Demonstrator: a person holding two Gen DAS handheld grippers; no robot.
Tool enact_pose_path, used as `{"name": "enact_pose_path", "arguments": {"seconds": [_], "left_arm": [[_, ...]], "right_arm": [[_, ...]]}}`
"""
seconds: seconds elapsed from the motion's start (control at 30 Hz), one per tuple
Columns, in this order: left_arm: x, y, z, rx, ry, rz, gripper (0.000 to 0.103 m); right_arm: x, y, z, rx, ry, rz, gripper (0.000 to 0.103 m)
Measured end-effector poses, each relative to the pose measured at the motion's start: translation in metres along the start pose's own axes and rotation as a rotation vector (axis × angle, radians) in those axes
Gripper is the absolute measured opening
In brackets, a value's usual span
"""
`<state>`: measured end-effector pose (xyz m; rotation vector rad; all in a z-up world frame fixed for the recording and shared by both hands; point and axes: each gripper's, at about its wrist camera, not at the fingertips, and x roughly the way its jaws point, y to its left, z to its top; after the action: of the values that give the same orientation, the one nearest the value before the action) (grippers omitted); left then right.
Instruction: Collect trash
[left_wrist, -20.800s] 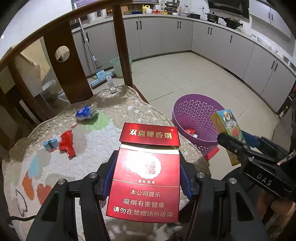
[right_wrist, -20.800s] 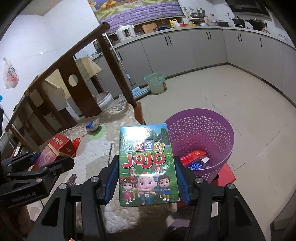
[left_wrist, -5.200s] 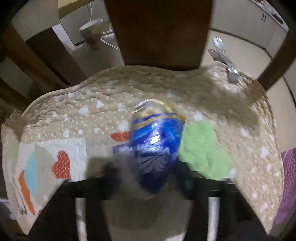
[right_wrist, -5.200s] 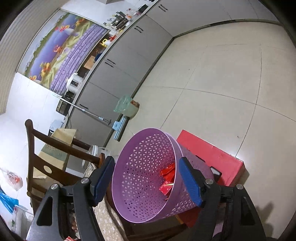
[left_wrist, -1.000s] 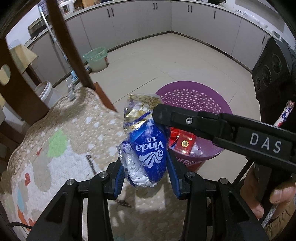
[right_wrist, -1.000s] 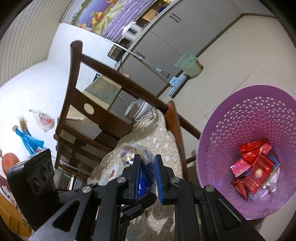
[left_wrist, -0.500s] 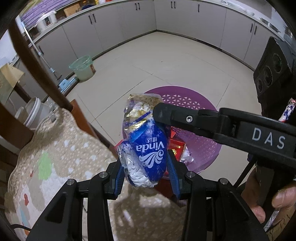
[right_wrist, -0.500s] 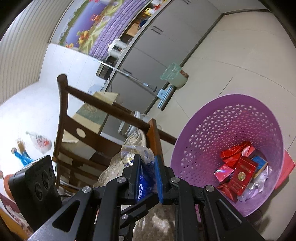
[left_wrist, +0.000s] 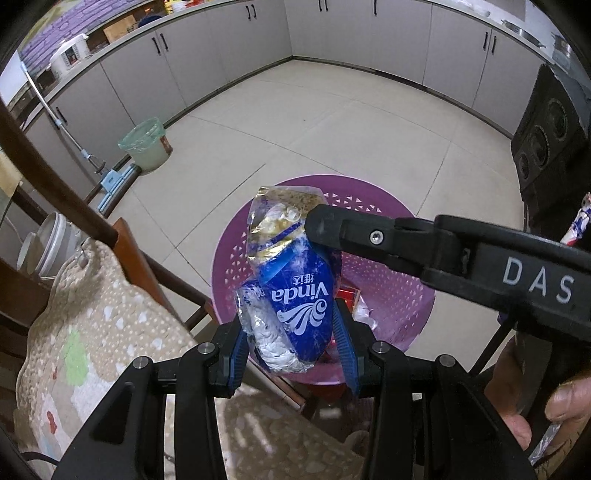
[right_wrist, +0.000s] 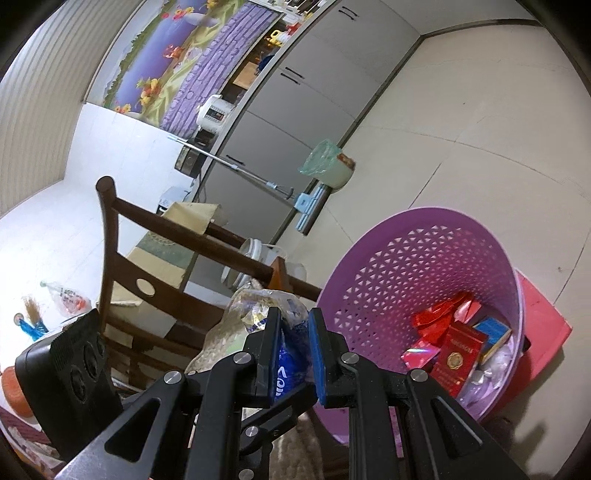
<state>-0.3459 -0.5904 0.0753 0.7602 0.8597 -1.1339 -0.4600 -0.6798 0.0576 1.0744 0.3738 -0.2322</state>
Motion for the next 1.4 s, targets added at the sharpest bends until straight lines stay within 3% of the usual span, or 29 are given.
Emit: {"name": "enact_pose_path", "arguments": {"seconds": [0.13,0.23,0.3,0.37,0.6,0.8,0.93,1.1,1.17,1.23,1.4], "left_arm": [[0.008,-0.002,0.006,-0.013,0.012,-0.036,0.041],[0.011,0.002,0.01,-0.039,0.013,-0.079,0.051],[0.011,0.005,0.01,-0.057,0.007,-0.079,0.058],[0.009,0.009,0.009,-0.065,-0.003,-0.077,0.068],[-0.004,0.027,0.001,-0.122,-0.029,-0.064,0.072],[-0.044,0.033,-0.027,-0.153,-0.13,0.04,0.073],[-0.079,0.045,-0.055,-0.208,-0.235,0.134,0.085],[-0.137,0.061,-0.086,-0.25,-0.375,0.257,0.094],[-0.163,0.068,-0.099,-0.26,-0.442,0.303,0.103],[-0.185,0.074,-0.113,-0.272,-0.488,0.32,0.103],[-0.206,0.075,-0.138,-0.274,-0.514,0.28,0.103]], "right_arm": [[0.002,-0.007,0.003,0.014,-0.011,-0.035,0.017],[-0.001,-0.01,0.006,0.022,-0.036,-0.07,0.019],[-0.002,-0.011,0.007,0.025,-0.049,-0.092,0.025],[-0.004,-0.013,0.008,0.039,-0.066,-0.11,0.042],[-0.007,-0.021,0.01,0.074,-0.092,-0.157,0.051],[-0.005,-0.017,0.006,0.045,-0.09,-0.187,0.055],[-0.006,-0.013,-0.003,0.008,-0.114,-0.237,0.055],[-0.015,0.007,-0.019,-0.125,-0.191,-0.385,0.055],[-0.021,0.019,-0.028,-0.186,-0.209,-0.462,0.055],[-0.033,0.03,-0.038,-0.205,-0.214,-0.498,0.055],[-0.065,0.069,-0.074,-0.295,-0.172,-0.549,0.059]]}}
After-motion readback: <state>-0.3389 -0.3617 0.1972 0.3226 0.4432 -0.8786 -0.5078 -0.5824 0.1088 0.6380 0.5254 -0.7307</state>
